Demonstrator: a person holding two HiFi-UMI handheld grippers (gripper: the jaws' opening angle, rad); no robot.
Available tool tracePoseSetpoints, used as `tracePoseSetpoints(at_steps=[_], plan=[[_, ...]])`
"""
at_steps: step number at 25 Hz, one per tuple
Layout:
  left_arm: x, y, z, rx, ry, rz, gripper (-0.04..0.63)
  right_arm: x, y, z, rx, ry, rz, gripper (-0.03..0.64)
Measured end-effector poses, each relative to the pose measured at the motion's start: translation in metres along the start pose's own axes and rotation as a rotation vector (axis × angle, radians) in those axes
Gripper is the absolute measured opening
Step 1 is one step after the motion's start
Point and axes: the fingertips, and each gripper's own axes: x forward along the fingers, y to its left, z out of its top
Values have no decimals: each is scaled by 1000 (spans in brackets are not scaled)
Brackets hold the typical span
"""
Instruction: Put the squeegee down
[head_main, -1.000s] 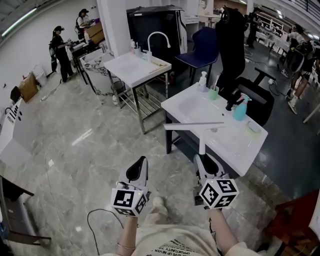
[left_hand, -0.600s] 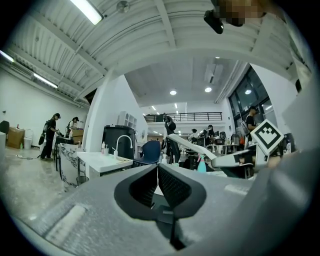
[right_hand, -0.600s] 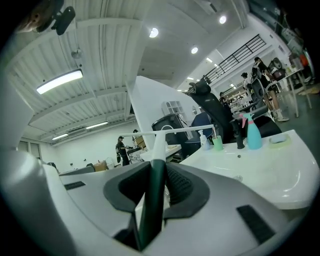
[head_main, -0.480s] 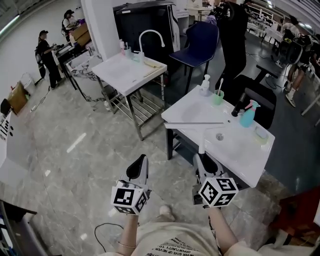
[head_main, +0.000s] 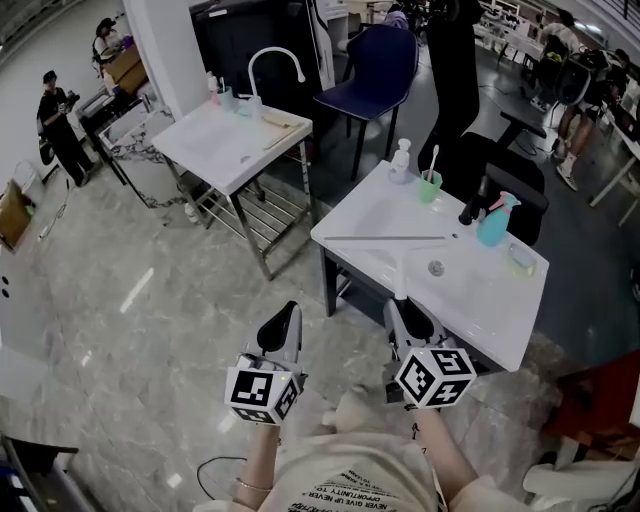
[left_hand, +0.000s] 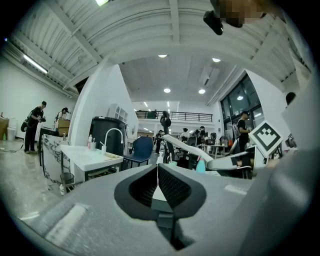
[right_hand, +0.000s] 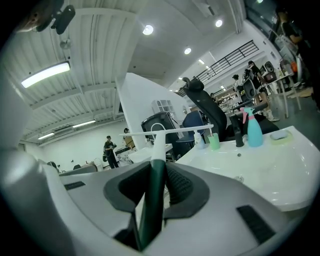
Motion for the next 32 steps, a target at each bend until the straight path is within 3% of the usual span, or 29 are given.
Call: tracePoseSetpoints(at_steps=[17, 32], plan=[[113, 76, -9, -17, 40, -19, 23, 126, -36, 14, 54, 18, -93, 95], [242, 124, -23, -37, 135, -95, 23, 245, -80, 12, 131, 123, -211, 97]])
